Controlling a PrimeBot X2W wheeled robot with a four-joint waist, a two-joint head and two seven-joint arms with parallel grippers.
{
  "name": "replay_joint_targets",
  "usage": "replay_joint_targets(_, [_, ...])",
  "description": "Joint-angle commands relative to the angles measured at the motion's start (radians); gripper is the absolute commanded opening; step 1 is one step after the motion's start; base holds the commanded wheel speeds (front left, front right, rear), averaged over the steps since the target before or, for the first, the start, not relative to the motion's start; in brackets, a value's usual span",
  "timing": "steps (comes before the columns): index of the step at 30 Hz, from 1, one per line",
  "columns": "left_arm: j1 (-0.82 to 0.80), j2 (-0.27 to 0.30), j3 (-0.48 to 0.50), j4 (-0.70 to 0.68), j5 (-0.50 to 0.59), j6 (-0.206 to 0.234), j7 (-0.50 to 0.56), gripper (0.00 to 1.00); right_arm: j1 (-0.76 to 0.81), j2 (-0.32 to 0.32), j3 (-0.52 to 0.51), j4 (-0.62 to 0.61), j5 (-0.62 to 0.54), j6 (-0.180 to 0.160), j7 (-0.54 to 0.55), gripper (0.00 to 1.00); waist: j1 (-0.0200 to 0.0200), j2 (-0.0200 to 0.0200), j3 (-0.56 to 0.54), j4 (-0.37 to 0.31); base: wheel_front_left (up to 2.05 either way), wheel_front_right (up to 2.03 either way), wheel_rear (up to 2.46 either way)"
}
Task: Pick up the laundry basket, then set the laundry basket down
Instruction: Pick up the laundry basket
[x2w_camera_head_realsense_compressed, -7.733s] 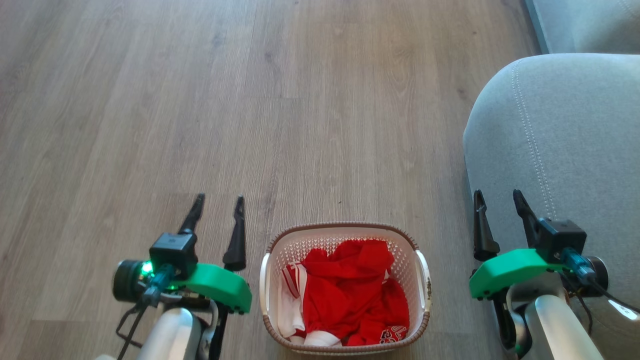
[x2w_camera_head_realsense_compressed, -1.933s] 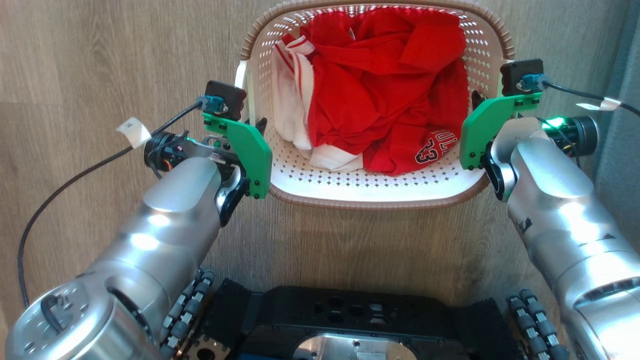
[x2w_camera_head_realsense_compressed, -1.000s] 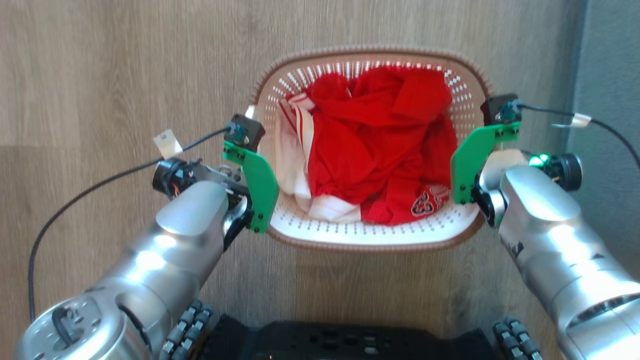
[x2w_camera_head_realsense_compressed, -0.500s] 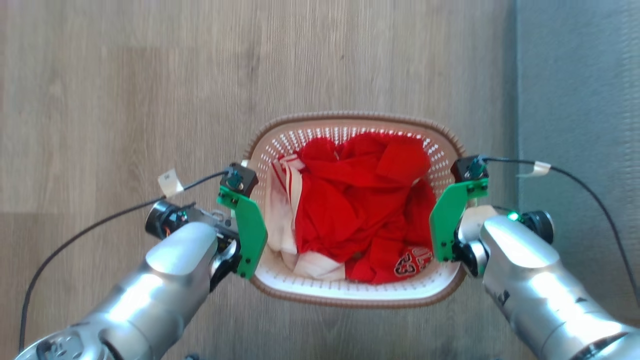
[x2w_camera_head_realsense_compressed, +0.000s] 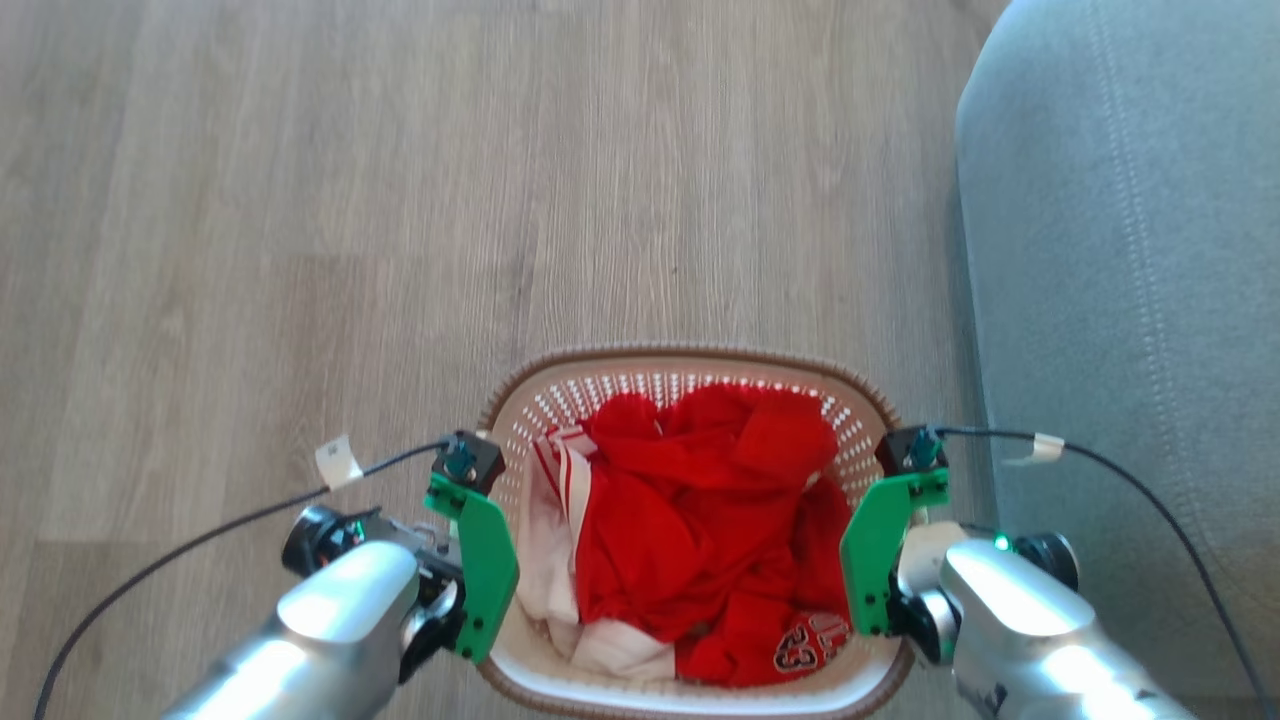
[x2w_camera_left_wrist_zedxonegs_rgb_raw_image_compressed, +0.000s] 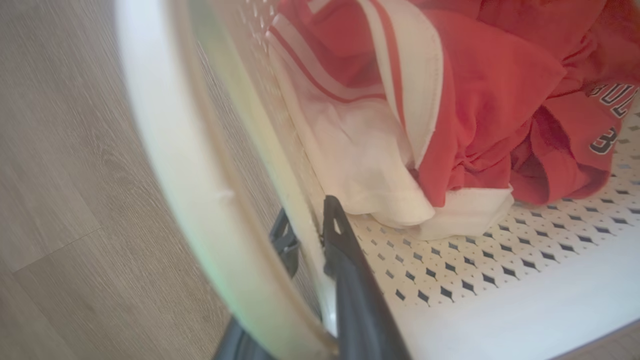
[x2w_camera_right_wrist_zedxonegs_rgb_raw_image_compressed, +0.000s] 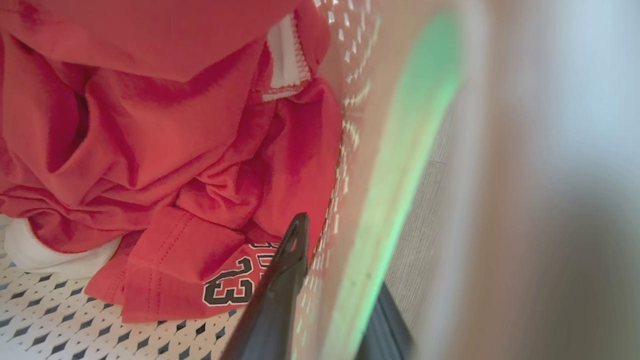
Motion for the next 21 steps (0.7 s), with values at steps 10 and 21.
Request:
replay_joint_targets(10, [0.042,0.052,-0.001,-0.049,0.002,-0.008,0.023,0.00,0.061,0.014,0.052,-0.037,0.036,0.007,-0.072,0.00,0.0001,-0.0001,-0.106,0.027,0.00,0.00,0.00])
replay_joint_targets(21, [0.091,0.052,-0.002,-0.096,-0.008,-0.008,0.074,0.00,0.073,0.014,0.077,-0.027,0.054,0.007,-0.078,0.00,0.0001,-0.0001,-0.133,0.047,0.00,0.00,0.00])
